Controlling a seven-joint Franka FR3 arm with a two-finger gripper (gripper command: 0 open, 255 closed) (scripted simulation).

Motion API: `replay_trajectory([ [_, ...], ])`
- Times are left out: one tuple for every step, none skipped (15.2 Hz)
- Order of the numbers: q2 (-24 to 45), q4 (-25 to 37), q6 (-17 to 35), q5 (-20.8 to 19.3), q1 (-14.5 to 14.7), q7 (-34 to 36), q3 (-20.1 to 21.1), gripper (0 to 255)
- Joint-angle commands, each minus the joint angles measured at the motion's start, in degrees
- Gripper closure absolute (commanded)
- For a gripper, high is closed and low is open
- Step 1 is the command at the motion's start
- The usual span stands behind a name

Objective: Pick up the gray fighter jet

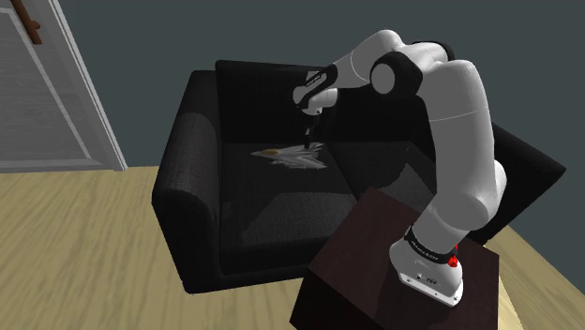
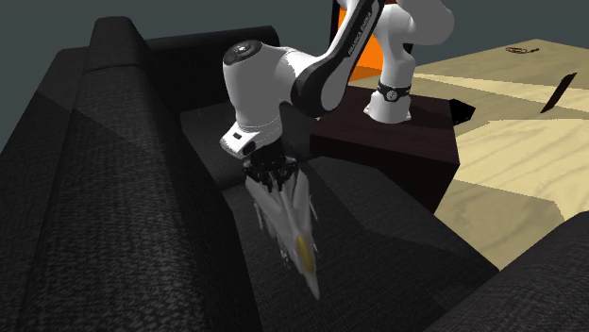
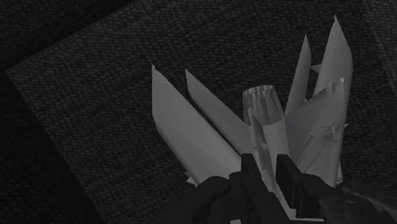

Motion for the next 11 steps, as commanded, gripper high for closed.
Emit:
replay_trajectory([
  [-1.1, 0.0, -1.0, -0.4, 0.1, 0.2, -0.3, 255],
  [-1.6, 0.0, -1.5, -0.5, 0.2, 0.3, -0.4, 255],
  [-2.1, 0.1, -2.0, -0.7, 0.3, 0.4, -0.6, 255],
  [-2.6, 0.1, -2.5, -0.9, 0.4, 0.5, -0.7, 255],
  [-3.1, 0.2, -3.0, -1.0, 0.4, 0.6, -0.8, 255],
  [-3.5, 0.2, -3.6, -1.2, 0.5, 0.7, -0.9, 255],
  [-4.0, 0.3, -4.1, -1.4, 0.6, 0.8, -1.0, 255],
  [-4.5, 0.4, -4.6, -1.5, 0.7, 1.0, -1.1, 255],
  [-4.9, 0.5, -5.2, -1.7, 0.7, 1.1, -1.2, 255],
  [-5.0, 0.5, -5.3, -1.7, 0.7, 1.1, -1.2, 255],
  [-5.0, 0.5, -5.3, -1.7, 0.7, 1.1, -1.2, 255],
])
